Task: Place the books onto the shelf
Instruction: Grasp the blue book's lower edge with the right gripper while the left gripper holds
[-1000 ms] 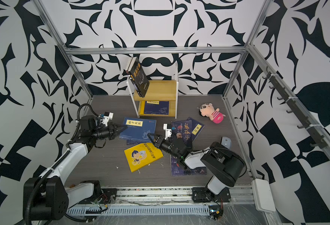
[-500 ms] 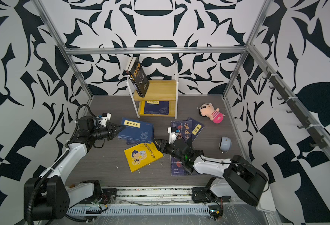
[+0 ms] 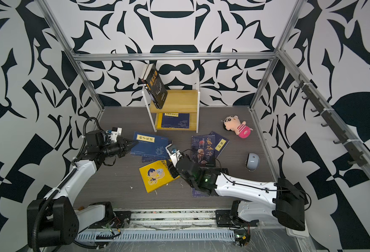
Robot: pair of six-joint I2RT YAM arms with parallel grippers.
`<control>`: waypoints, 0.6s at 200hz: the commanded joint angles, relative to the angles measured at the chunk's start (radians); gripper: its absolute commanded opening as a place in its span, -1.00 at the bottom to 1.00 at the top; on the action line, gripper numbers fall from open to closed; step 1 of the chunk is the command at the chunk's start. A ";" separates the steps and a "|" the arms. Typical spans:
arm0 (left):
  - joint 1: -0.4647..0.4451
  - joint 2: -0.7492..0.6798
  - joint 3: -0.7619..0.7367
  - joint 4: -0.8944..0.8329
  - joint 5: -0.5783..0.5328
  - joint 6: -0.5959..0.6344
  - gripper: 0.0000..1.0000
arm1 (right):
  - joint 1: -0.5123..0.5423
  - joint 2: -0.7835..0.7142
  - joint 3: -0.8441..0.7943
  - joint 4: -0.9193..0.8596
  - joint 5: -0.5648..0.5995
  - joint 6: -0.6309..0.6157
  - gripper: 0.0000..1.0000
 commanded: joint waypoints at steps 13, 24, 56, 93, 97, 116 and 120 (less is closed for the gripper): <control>0.002 -0.010 0.028 0.003 0.019 -0.010 -1.00 | 0.067 0.106 0.109 -0.015 0.136 -0.432 0.00; 0.002 -0.010 0.030 0.002 0.018 -0.008 -1.00 | 0.078 0.148 0.138 0.017 0.151 -0.489 0.00; 0.003 -0.012 0.036 -0.009 0.016 -0.002 -1.00 | 0.085 0.293 0.233 0.059 0.163 -0.587 0.00; 0.001 -0.021 0.036 -0.014 0.016 0.001 -1.00 | 0.083 0.424 0.324 0.106 0.201 -0.679 0.02; 0.003 -0.020 0.036 -0.013 0.019 0.001 -1.00 | 0.083 0.435 0.332 0.113 0.206 -0.691 0.02; 0.002 -0.022 0.039 -0.013 0.028 0.004 -1.00 | 0.076 0.485 0.374 0.128 0.235 -0.746 -0.04; 0.003 -0.022 0.039 -0.013 0.029 0.004 -1.00 | 0.074 0.494 0.383 0.129 0.241 -0.755 -0.09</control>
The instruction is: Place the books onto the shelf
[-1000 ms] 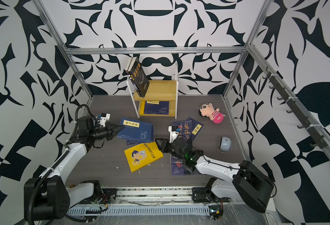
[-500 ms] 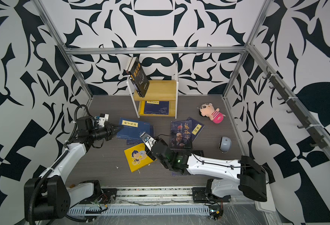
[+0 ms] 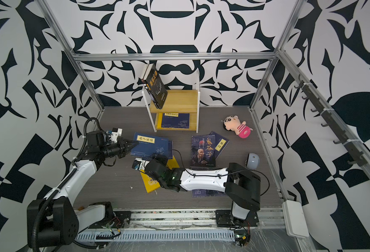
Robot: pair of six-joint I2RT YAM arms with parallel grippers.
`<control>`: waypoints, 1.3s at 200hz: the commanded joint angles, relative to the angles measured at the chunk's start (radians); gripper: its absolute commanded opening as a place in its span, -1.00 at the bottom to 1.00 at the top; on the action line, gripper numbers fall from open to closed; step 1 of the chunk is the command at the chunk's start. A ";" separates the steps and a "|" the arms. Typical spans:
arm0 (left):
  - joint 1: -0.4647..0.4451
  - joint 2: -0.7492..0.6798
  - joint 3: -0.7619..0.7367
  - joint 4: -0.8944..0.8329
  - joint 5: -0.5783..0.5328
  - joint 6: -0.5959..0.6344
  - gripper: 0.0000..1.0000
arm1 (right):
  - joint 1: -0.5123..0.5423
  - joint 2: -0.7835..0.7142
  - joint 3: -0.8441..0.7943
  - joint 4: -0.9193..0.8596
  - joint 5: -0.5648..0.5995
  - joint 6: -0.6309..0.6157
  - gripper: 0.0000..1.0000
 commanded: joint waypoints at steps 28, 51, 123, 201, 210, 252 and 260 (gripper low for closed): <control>0.002 -0.018 0.035 0.009 0.026 0.006 -1.00 | -0.038 0.039 0.107 0.082 0.078 -0.111 -0.90; 0.000 -0.021 0.033 0.008 0.022 0.021 -0.68 | -0.059 0.028 0.103 0.075 0.071 -0.143 -1.00; 0.006 -0.062 0.052 -0.059 0.006 0.147 0.66 | -0.170 -0.106 0.123 -0.185 -0.123 -0.182 -1.00; 0.007 -0.094 0.106 -0.265 -0.172 0.442 0.99 | -0.361 -0.113 0.163 -0.198 -0.119 -0.340 -1.00; 0.009 -0.100 0.120 -0.303 -0.209 0.491 0.99 | -0.378 -0.099 0.170 -0.178 -0.110 -0.352 -1.00; 0.012 -0.120 0.143 -0.338 -0.259 0.558 0.99 | -0.422 -0.013 0.210 -0.074 -0.098 -0.429 -1.00; 0.013 -0.123 0.141 -0.340 -0.254 0.558 0.99 | -0.428 0.006 0.219 -0.052 -0.100 -0.441 -1.00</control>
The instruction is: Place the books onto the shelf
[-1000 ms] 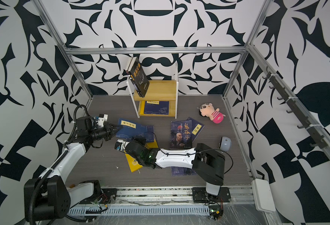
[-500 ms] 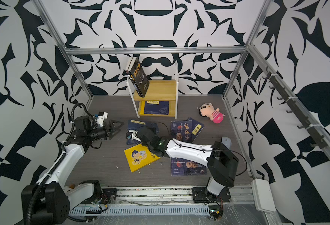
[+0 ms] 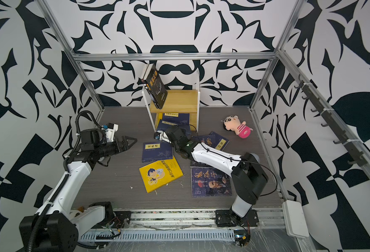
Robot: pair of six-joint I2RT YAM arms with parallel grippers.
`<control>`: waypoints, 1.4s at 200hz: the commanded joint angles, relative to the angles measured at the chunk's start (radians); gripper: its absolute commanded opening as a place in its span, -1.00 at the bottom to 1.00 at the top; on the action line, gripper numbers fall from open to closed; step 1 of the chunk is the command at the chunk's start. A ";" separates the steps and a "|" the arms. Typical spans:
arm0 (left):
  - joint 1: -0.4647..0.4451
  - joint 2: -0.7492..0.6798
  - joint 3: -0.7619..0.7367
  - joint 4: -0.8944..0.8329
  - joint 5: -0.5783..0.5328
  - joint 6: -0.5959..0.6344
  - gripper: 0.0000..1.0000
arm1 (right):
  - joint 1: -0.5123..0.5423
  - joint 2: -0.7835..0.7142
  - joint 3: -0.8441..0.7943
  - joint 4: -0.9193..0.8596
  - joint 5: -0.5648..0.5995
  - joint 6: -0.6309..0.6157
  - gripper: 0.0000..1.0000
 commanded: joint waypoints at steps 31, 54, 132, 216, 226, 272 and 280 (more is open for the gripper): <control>0.003 -0.022 0.013 -0.051 -0.033 0.075 0.99 | -0.044 0.113 0.110 0.225 0.029 -0.127 -1.00; 0.002 -0.025 0.010 -0.044 -0.028 0.061 0.99 | -0.061 0.181 0.148 0.278 0.037 -0.168 -1.00; -0.007 -0.022 0.010 -0.043 -0.034 0.071 0.99 | -0.085 0.293 0.228 -0.021 -0.086 -0.121 -1.00; -0.035 -0.023 0.010 -0.036 -0.041 0.078 0.99 | -0.141 0.390 0.373 -0.121 -0.111 -0.097 -1.00; -0.035 -0.023 0.011 -0.035 -0.039 0.079 0.99 | -0.144 0.400 0.393 -0.122 -0.115 -0.095 -1.00; -0.041 -0.021 0.013 -0.033 -0.032 0.081 0.99 | -0.170 0.439 0.446 -0.107 -0.154 -0.117 -1.00; -0.042 -0.019 0.014 -0.033 -0.033 0.084 0.99 | -0.173 0.446 0.455 -0.107 -0.157 -0.127 -1.00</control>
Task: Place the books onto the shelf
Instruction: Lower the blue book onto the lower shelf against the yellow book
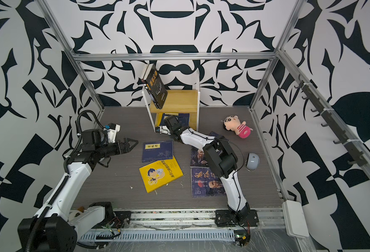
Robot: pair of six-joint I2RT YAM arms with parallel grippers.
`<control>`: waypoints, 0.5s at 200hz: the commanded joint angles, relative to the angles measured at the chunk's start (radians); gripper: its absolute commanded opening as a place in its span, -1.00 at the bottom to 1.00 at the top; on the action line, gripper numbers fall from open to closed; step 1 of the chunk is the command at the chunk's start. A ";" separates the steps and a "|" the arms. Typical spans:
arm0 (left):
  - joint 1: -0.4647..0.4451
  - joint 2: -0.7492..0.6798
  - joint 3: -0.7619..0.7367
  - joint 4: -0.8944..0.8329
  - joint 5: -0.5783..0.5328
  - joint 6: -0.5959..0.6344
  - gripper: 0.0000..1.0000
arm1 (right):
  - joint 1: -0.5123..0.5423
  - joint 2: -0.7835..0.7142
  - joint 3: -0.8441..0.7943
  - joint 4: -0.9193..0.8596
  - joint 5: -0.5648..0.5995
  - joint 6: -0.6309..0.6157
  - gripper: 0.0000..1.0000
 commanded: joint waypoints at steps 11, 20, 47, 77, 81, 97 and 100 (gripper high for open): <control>-0.005 -0.007 0.014 -0.007 0.000 0.018 0.99 | -0.018 0.002 0.065 0.002 -0.040 -0.013 -1.00; -0.008 -0.009 0.014 -0.005 0.000 0.019 0.99 | -0.020 0.006 0.070 -0.005 -0.046 -0.016 -1.00; -0.009 -0.009 0.013 -0.013 0.003 0.026 0.99 | -0.021 0.006 0.084 -0.081 -0.077 -0.018 -0.63; -0.013 -0.009 0.013 -0.007 0.004 0.027 0.99 | -0.022 -0.016 0.105 -0.206 -0.133 0.029 -0.18; -0.015 -0.009 0.011 -0.007 0.007 0.027 0.99 | -0.022 -0.017 0.108 -0.216 -0.138 0.034 -0.13; -0.015 -0.009 0.009 -0.005 0.015 0.021 0.99 | -0.025 -0.019 0.121 -0.240 -0.159 0.056 0.03; -0.015 -0.008 0.009 -0.005 0.015 0.021 0.99 | -0.025 -0.018 0.124 -0.247 -0.162 0.060 0.05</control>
